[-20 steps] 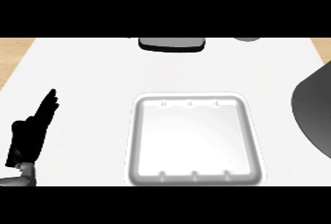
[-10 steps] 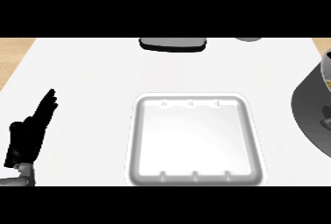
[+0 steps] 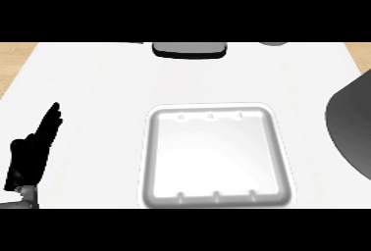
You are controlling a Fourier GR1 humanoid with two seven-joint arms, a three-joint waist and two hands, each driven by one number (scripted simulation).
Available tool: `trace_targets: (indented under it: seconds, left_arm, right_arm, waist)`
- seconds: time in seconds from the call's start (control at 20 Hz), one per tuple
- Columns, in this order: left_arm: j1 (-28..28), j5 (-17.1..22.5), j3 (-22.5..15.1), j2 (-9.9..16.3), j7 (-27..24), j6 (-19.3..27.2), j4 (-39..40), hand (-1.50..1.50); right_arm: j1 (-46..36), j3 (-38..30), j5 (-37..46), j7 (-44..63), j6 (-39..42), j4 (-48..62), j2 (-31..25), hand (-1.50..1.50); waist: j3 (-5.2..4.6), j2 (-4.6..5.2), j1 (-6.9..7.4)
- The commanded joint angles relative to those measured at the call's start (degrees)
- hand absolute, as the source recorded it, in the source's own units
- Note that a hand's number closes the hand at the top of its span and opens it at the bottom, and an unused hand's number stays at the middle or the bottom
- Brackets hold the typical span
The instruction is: Pick the lemon from the tray and place it in the pot
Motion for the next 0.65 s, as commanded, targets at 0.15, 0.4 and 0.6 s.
trace_targets:
  seconds: [0.15,0.4,0.6]
  left_arm:
    - [0.49,0.25,0.40,0.14,6.07,-0.16,-5.53,0.00]
    - [0.09,-0.68,2.15,0.12,1.27,-0.46,0.11,0.00]
    - [4.62,-2.21,0.70,-1.93,-1.56,0.54,-1.71,0.00]
  right_arm:
    - [5.51,-4.31,-6.71,-3.77,10.93,1.32,-2.68,-1.50]
    - [9.02,-5.25,-10.44,-1.75,18.19,-0.70,-5.89,-1.50]
    - [17.59,-9.31,-15.16,-7.13,23.86,-1.22,-8.67,-1.50]
  waist:
    - [-0.08,-0.62,-1.21]
    - [-0.17,-0.73,-1.86]
    - [-0.15,-0.85,-2.41]
